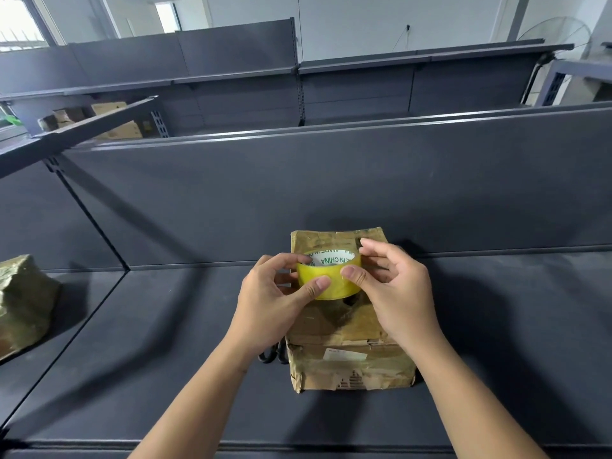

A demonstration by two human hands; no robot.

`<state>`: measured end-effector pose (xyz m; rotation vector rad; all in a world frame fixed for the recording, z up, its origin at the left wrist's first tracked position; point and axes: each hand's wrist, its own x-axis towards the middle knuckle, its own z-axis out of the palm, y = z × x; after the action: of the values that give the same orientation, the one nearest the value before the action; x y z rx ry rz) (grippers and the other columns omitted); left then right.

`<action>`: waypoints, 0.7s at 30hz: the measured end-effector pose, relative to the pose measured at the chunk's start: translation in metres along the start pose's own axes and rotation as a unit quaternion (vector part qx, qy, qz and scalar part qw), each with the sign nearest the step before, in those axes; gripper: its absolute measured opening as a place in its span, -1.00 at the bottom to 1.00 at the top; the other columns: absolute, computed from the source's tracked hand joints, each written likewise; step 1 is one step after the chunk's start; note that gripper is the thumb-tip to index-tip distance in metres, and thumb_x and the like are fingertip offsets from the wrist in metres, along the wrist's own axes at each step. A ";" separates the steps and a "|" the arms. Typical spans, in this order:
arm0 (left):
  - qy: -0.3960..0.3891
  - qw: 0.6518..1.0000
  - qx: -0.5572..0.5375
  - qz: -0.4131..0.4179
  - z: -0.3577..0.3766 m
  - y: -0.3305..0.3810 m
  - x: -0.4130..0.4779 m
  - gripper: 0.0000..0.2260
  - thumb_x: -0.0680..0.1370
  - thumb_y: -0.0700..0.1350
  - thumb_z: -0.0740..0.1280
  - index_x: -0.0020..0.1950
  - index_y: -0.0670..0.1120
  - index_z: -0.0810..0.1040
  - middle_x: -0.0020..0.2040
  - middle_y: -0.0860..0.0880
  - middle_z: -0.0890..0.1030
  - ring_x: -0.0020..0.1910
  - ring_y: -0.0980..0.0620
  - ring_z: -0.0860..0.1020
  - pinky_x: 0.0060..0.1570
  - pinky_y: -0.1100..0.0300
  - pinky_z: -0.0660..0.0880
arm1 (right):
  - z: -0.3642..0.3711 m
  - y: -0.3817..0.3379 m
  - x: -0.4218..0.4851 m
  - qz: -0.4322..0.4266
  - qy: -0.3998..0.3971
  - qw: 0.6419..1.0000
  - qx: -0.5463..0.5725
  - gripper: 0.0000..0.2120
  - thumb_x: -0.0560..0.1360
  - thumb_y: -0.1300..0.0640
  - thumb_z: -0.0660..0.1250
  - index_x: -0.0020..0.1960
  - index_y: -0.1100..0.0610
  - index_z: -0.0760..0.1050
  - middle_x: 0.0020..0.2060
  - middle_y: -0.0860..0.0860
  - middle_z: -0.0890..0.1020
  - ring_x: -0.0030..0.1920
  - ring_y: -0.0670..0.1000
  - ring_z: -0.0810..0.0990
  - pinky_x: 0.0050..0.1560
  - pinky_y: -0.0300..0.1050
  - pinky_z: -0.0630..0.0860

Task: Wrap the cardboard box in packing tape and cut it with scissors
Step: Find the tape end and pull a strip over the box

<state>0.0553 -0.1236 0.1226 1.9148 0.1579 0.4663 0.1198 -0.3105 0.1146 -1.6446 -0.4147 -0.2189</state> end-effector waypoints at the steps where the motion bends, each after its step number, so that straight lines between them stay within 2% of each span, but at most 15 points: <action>1: 0.000 1.000 0.000 0.001 0.000 0.000 0.000 -0.57 0.26 0.36 0.54 0.04 0.22 0.67 0.06 -0.01 0.63 0.01 -0.02 0.69 0.02 -0.10 0.65 | 0.000 0.000 -0.001 -0.002 0.006 1.000 0.001 -0.45 0.32 -0.11 0.54 0.27 0.00 0.60 0.08 -0.15 0.67 0.08 -0.18 0.65 0.06 -0.23 0.62; 6: 0.000 1.000 0.001 0.004 0.000 0.000 -0.001 -0.56 0.26 0.36 0.53 0.06 0.21 0.67 0.06 0.03 0.62 0.01 0.02 0.69 0.02 -0.07 0.66 | 0.000 -0.002 -0.003 -0.009 0.013 1.000 -0.006 -0.52 0.31 -0.15 0.53 0.20 -0.08 0.59 0.05 -0.17 0.66 0.06 -0.18 0.65 0.03 -0.20 0.63; 10: 0.005 1.000 0.000 0.006 -0.001 -0.001 -0.002 -0.54 0.26 0.37 0.53 0.06 0.19 0.68 0.04 0.04 0.62 0.01 0.04 0.68 0.02 -0.04 0.66 | -0.001 0.001 -0.001 -0.004 0.014 1.000 -0.007 -0.61 0.40 -0.03 0.54 0.21 -0.03 0.61 0.03 -0.17 0.67 0.05 -0.20 0.65 0.04 -0.19 0.63; 16: 0.000 1.000 0.015 0.005 0.000 0.004 -0.002 -0.63 0.31 0.25 0.54 0.05 0.14 0.68 0.04 0.03 0.61 -0.03 0.14 0.65 0.03 0.11 0.64 | -0.001 0.000 0.001 0.009 0.010 1.000 0.009 -0.52 0.30 -0.15 0.50 0.18 -0.04 0.63 0.00 -0.15 0.69 0.03 -0.19 0.66 0.01 -0.24 0.61; 21: -0.016 1.000 0.004 -0.009 -0.002 0.001 -0.003 -0.60 0.32 0.22 0.57 0.09 0.12 0.69 0.06 0.03 0.62 0.00 0.10 0.66 0.05 0.01 0.65 | -0.003 0.000 0.002 0.008 -0.003 1.000 0.001 -0.62 0.30 -0.12 0.52 0.10 -0.11 0.63 0.00 -0.14 0.69 0.02 -0.18 0.67 -0.01 -0.26 0.61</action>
<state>0.0516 -0.1231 0.1238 1.9253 0.1572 0.4239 0.1214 -0.3133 0.1157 -1.6470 -0.4057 -0.2012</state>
